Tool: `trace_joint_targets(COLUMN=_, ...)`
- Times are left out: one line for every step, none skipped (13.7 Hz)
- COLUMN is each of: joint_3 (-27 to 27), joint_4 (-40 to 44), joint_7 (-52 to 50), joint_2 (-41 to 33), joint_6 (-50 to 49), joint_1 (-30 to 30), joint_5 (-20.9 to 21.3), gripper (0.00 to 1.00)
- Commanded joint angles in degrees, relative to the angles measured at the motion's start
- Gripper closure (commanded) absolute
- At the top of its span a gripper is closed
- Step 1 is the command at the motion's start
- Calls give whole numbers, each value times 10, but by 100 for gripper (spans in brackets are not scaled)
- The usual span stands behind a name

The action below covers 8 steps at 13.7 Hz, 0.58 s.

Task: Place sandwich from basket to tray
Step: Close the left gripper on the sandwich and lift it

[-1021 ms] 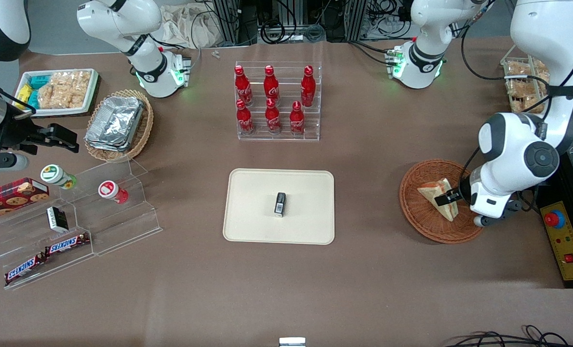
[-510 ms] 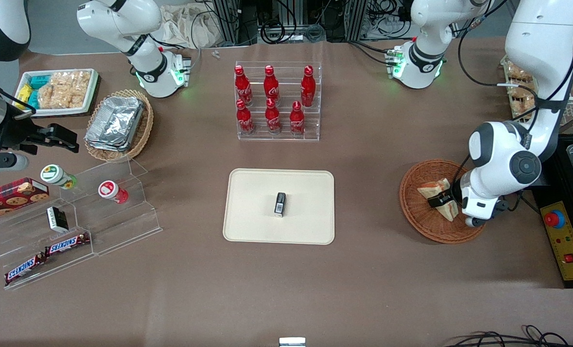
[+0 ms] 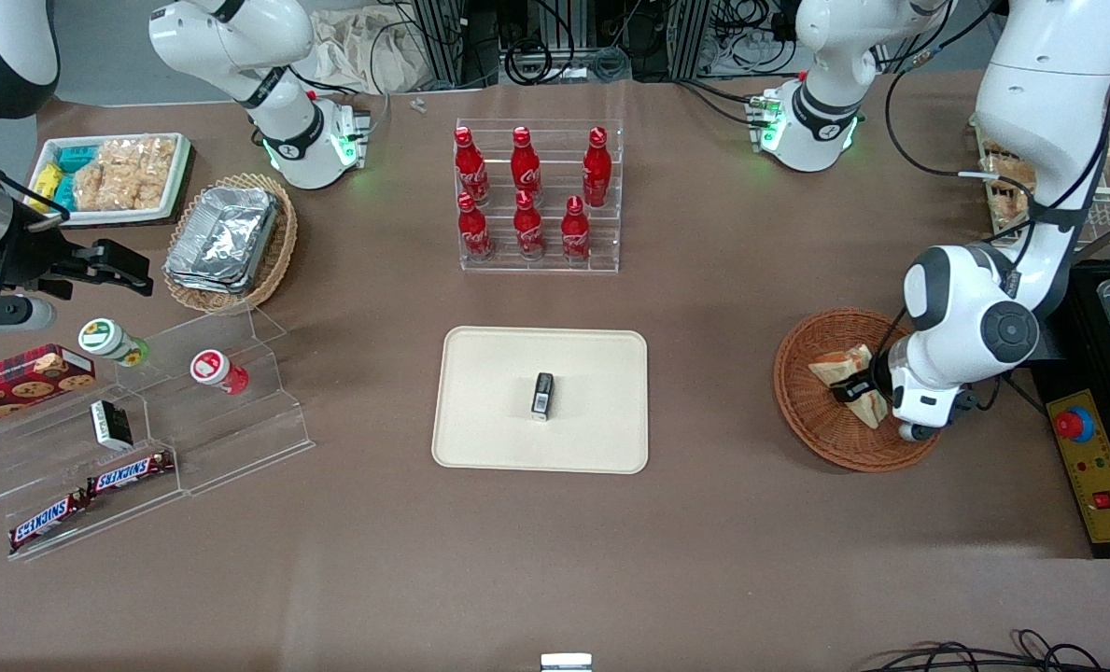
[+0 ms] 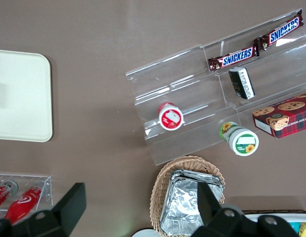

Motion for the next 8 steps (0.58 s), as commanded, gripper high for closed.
trace_joint_targets(joint_3=-2, joint_4=-15, joint_7=-12, joint_2=-31, joint_6=2, joint_1=-1, joint_5=14, gripper=100)
trace_joint_targets(joint_3=-2, joint_4=-10, joint_7=-13, joint_2=-42, joint_6=-20, joint_1=-1, joint_5=14, gripper=100)
trace_joint_targets(joint_3=-4, joint_4=0, joint_7=-13, joint_2=-57, joint_6=-53, joint_1=-1, joint_5=14, gripper=100)
trace_joint_targets(joint_3=-7, joint_4=14, joint_7=-13, joint_2=-72, joint_6=-92, joint_1=-2, joint_5=14, gripper=100)
trace_joint_targets(joint_3=-15, joint_4=35, joint_7=-13, joint_2=-88, joint_6=-142, joint_1=-2, joint_5=12, gripper=100)
trace_joint_targets(joint_3=-27, joint_4=65, joint_7=-15, joint_2=-101, joint_6=-199, joint_1=-2, joint_5=12, gripper=100)
trace_joint_targets(joint_3=-37, joint_4=105, joint_7=-15, joint_2=-106, joint_6=-255, joint_1=-2, joint_5=9, gripper=100)
trace_joint_targets(joint_3=-50, joint_4=150, joint_7=-15, joint_2=-104, joint_6=-309, joint_1=-2, joint_5=8, gripper=100)
